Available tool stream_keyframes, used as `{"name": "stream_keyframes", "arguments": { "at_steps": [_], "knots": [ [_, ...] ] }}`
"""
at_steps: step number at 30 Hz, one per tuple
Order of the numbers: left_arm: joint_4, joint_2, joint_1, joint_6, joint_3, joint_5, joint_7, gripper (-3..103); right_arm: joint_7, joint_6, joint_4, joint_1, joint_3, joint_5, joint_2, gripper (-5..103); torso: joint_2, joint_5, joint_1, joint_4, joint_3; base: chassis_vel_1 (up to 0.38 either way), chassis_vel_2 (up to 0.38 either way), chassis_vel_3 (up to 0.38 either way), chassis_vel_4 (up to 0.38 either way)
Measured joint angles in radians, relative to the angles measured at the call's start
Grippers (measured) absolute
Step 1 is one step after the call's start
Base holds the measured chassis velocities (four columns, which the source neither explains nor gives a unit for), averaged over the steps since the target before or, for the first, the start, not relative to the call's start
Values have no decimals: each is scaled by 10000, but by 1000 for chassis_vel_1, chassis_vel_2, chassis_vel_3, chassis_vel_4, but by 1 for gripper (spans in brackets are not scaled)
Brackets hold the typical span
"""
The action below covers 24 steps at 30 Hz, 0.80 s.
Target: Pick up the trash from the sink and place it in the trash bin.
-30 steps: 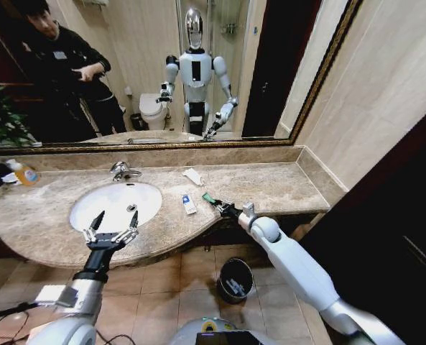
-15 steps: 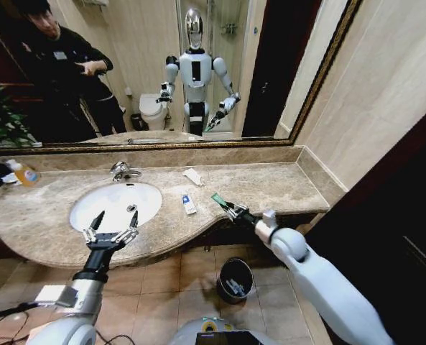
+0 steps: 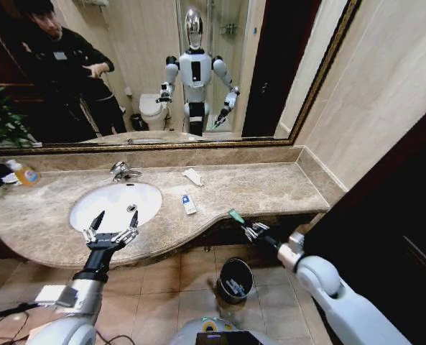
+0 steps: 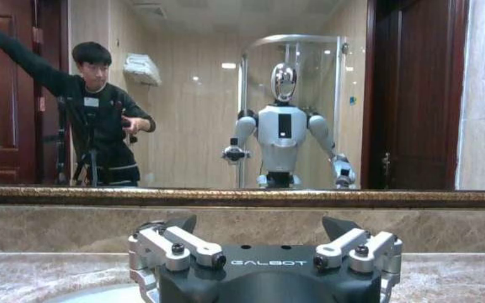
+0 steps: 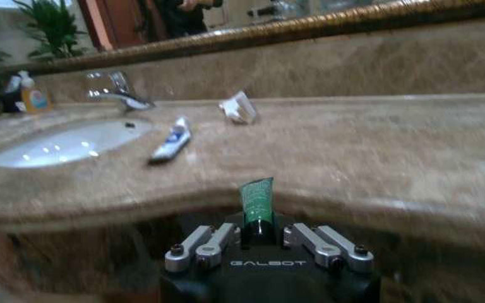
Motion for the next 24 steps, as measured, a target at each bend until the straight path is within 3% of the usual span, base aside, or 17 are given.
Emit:
{"name": "stream_keyframes", "arguments": {
  "at_steps": [6, 9, 14, 17, 24],
  "knots": [
    [0, 0, 0, 0, 0, 0, 0, 100, -153, 558, -1094, -17, -263, -335, 308, 20, -1, 0, 1, 1, 0, 0, 0, 0, 0],
    [0, 0, 0, 0, 0, 0, 0, 100, -280, 1342, -2942, 363, -763, -899, 828, 20, -1, 3, 1, 1, 1, 0, 0, 0, 0],
    [0, 0, 0, 0, -1, 0, 0, 100, -302, 1963, -4575, 828, -1071, -1551, 1445, 20, -2, 6, 1, 2, 1, 0, 0, 0, 0],
    [0, 0, 0, 0, -1, 0, -1, 100, -317, 2771, -6504, 1402, -1200, -2393, 2222, 20, -2, -3, 1, 1, 1, 0, 0, 0, 0],
    [0, 0, 0, 0, 0, 0, 0, 100, -720, 3370, -8759, 2127, -1255, -3514, 3109, 20, -2, 4, 2, 1, 2, 0, 0, 0, 0]
  ]
}}
